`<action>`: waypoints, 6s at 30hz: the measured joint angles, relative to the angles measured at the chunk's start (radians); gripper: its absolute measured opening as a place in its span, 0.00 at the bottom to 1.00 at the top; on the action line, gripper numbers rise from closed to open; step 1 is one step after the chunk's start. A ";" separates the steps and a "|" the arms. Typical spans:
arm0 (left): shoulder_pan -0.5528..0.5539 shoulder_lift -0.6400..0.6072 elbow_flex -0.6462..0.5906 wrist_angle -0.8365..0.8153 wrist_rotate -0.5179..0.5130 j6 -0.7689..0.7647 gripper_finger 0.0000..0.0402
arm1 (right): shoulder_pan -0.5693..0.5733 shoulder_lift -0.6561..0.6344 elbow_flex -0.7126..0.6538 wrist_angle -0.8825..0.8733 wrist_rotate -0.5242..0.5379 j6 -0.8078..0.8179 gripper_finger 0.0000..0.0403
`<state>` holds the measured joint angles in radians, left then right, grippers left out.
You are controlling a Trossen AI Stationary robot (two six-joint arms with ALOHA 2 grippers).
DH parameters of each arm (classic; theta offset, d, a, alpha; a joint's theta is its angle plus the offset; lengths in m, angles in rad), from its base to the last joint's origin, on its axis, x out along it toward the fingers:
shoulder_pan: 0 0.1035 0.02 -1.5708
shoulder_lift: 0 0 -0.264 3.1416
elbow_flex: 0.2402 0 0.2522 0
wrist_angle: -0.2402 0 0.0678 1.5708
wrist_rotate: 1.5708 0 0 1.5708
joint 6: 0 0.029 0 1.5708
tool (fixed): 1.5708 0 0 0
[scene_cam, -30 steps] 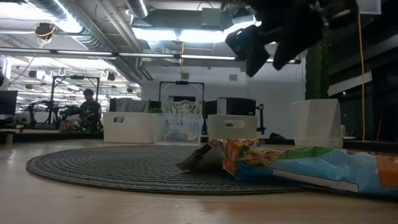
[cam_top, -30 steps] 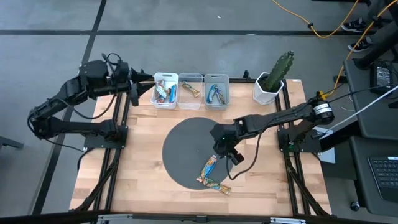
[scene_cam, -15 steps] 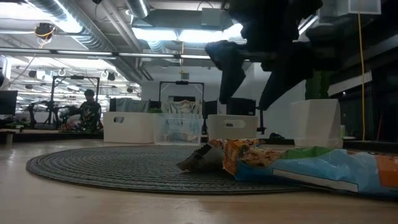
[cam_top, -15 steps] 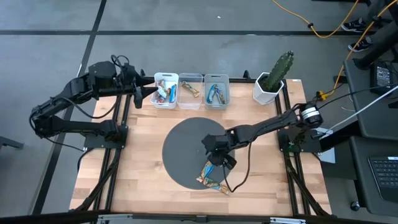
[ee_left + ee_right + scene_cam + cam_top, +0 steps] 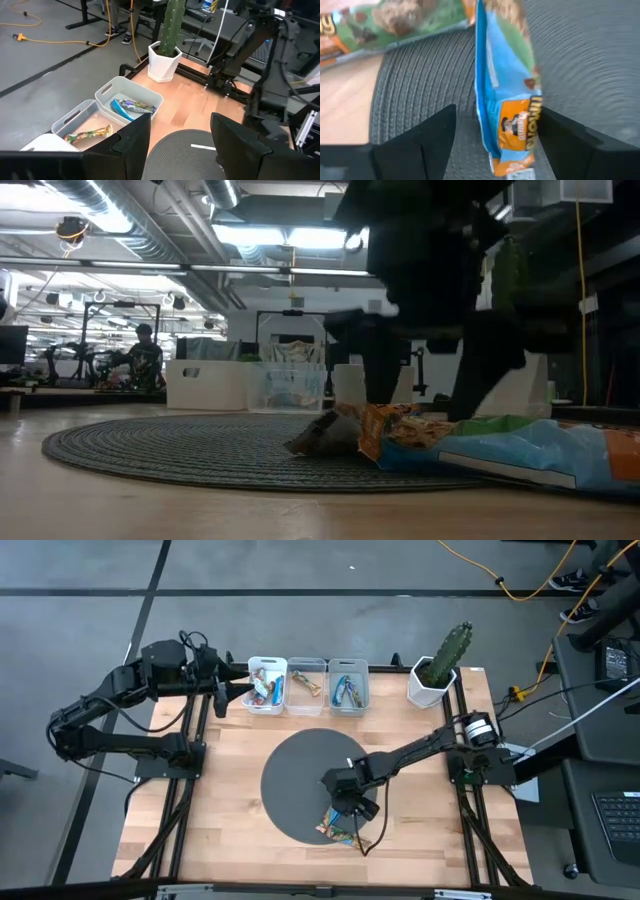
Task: Pick and place Granola Bars by type
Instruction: Put the yellow granola bar into the transparent bin
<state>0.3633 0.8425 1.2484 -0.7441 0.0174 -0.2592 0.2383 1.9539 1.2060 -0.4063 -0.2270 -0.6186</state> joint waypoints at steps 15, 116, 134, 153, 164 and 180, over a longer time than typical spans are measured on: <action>-0.055 0.000 0.000 0.000 -0.067 0.003 0.49 | -0.018 0.017 0.021 -0.041 -0.039 0.005 0.14; -0.055 0.083 0.000 0.002 -0.237 0.160 0.49 | -0.474 0.035 0.994 -0.893 0.246 0.483 0.45; -0.055 0.082 0.000 -0.042 -0.195 0.210 0.49 | -0.049 -0.215 0.992 -1.066 0.278 0.673 0.39; -0.055 0.083 0.000 -0.042 -0.212 0.143 0.49 | 0.326 -0.210 0.404 -0.794 0.212 1.062 0.39; -0.055 0.083 0.000 -0.063 -0.241 0.079 0.49 | 0.364 -0.210 0.151 -0.237 0.180 1.237 0.40; -0.055 0.083 0.000 -0.265 -0.258 -0.018 0.49 | 0.366 -0.062 0.129 -0.082 0.207 1.185 0.91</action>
<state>0.3080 0.9257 1.2484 -1.0086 -0.2411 -0.2771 0.6041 1.8923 1.3346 -0.4888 -0.0197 0.5665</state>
